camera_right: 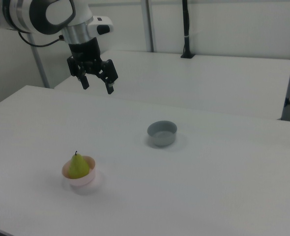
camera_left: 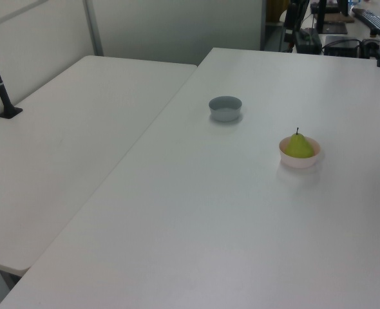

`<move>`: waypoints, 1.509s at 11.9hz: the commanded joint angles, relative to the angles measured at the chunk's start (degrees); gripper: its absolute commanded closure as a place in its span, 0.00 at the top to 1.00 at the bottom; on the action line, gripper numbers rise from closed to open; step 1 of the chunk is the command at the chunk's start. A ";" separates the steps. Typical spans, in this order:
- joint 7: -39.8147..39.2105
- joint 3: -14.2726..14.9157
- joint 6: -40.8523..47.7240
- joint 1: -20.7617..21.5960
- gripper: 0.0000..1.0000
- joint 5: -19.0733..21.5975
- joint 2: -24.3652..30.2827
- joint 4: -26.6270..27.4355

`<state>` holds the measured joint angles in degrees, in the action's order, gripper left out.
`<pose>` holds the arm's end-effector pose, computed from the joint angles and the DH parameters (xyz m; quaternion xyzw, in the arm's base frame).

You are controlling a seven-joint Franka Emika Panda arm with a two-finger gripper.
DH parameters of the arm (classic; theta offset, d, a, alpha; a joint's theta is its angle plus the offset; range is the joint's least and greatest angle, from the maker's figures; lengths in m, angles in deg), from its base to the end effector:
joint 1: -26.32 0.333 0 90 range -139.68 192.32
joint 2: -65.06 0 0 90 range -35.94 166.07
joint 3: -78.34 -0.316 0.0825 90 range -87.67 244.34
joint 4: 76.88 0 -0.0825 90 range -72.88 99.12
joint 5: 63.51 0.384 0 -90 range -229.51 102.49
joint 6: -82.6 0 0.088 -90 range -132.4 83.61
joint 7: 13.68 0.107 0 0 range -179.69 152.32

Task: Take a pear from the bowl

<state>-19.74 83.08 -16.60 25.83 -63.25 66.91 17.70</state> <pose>0.5569 -0.0513 0.6192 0.9984 0.0069 0.0565 0.0020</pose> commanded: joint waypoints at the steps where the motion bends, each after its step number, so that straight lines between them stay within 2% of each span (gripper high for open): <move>1: -0.88 0.71 1.38 0.93 1.00 1.06 0.44 -0.01; 8: -2.63 0.70 3.84 1.45 1.00 1.06 0.79 0.25; 11: -16.31 0.70 6.04 1.89 1.00 1.06 1.32 1.56; 12: -20.27 0.70 6.74 3.46 1.00 0.63 1.32 1.83; 14: -23.56 0.35 9.37 5.22 1.00 0.27 1.32 2.88; 16: -21.81 0.35 8.16 7.68 1.00 0.71 2.46 7.87; 18: -18.66 0.35 0.55 9.44 1.00 1.32 5.78 16.20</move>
<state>-41.13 82.86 -8.58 32.97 -63.19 67.44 23.50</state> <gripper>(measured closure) 0.000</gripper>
